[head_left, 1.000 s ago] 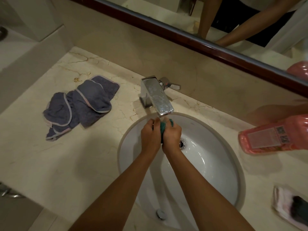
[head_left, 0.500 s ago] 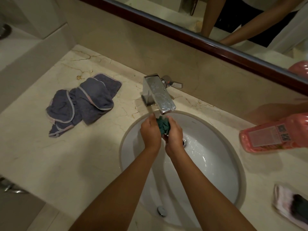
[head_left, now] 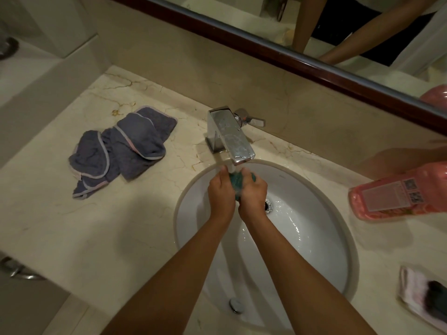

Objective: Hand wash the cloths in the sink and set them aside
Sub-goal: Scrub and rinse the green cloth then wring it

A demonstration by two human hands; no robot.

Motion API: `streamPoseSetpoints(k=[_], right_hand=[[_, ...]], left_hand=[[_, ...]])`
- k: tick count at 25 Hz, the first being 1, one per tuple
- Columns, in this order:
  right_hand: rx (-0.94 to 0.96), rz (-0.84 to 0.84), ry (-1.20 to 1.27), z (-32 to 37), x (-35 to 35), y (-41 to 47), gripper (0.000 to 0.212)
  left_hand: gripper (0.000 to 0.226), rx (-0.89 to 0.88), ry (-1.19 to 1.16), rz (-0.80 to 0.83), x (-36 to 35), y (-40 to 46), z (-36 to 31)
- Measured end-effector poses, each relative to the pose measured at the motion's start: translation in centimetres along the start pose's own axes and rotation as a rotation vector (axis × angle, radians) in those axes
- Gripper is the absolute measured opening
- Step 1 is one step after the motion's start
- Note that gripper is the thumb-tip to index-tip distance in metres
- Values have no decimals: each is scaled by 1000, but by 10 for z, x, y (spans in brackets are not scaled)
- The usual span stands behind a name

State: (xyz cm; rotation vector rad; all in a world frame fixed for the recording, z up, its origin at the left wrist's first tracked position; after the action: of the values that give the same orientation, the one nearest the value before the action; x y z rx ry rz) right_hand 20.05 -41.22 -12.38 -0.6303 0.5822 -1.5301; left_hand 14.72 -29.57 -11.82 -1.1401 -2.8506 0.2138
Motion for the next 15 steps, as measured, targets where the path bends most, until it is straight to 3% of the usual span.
streamPoseSetpoints(k=[6,9,12,15], right_hand=[[-137,-56,52,-11,-2,3,36],[-141,6,19,-14,-7,4,39],[-177,127,135,-22,-12,0,45],[-151,195,178,-22,-14,-1,35]], left_hand=[[19,-47,24,13,4,-10,0],[17,-70,-24,22,1,-9,-3],[23,24,-139,-59,-1,-2,6],[31,159,-256,-84,-11,0,19]])
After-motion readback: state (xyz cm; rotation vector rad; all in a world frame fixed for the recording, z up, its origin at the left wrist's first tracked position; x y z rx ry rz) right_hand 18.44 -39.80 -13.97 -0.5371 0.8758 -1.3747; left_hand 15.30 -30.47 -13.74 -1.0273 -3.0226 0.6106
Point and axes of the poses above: each hand's wrist, its own y-axis towards the middle knuckle, its own x-axis out of the back of the hand, z = x × y, the point moved 10 cm from there along y, towards the middle knuckle, and after that the axes turned 14 degrees about -x, right-handed, at the moved point
